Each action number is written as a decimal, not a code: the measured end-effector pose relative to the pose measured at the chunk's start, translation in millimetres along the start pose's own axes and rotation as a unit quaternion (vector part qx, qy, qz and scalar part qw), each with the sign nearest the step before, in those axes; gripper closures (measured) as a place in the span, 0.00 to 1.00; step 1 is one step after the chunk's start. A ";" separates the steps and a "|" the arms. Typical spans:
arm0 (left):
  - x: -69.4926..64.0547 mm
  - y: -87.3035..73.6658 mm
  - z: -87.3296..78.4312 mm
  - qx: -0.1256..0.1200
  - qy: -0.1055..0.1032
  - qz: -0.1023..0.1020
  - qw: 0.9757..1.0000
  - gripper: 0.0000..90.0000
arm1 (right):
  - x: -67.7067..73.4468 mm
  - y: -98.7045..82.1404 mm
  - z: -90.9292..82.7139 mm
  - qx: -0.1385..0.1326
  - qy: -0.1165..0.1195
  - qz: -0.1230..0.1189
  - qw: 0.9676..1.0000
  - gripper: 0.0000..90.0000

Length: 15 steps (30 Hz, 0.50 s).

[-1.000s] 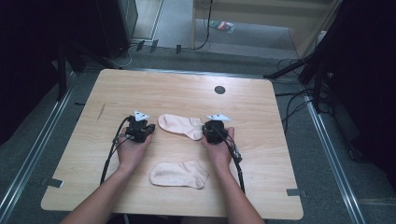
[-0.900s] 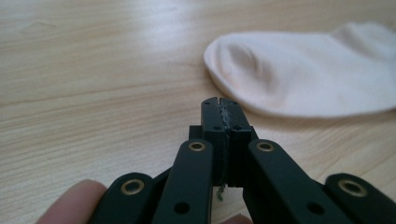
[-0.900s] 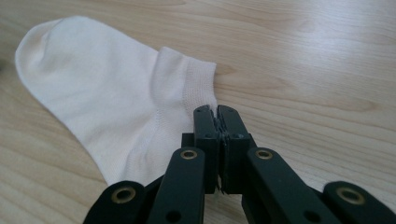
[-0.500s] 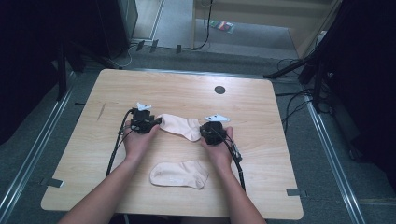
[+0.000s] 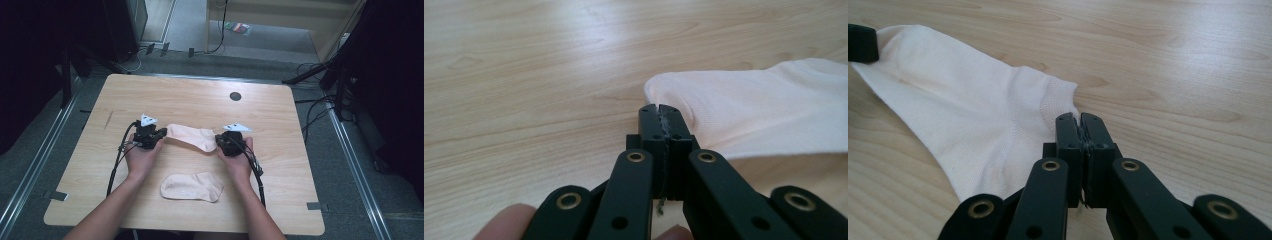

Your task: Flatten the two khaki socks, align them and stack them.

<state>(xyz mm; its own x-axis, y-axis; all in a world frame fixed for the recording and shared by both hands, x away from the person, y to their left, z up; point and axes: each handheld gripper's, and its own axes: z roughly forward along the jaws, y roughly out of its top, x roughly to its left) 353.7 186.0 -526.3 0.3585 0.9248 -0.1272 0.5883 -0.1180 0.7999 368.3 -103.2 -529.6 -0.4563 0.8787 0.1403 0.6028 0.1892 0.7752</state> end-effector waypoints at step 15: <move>-26.0 -43.3 -77.0 -0.050 -0.039 -0.001 0.998 1.00 | 26.8 -20.4 -64.4 -0.016 0.037 -0.010 0.999 0.99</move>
<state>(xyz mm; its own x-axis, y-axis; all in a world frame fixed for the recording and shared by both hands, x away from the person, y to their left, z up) 263.1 195.0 -512.4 0.4149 0.8936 -0.1715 0.5148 -0.0752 0.8540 301.7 -111.7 -502.0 -0.5171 0.8392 0.1687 0.5722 0.1924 0.7972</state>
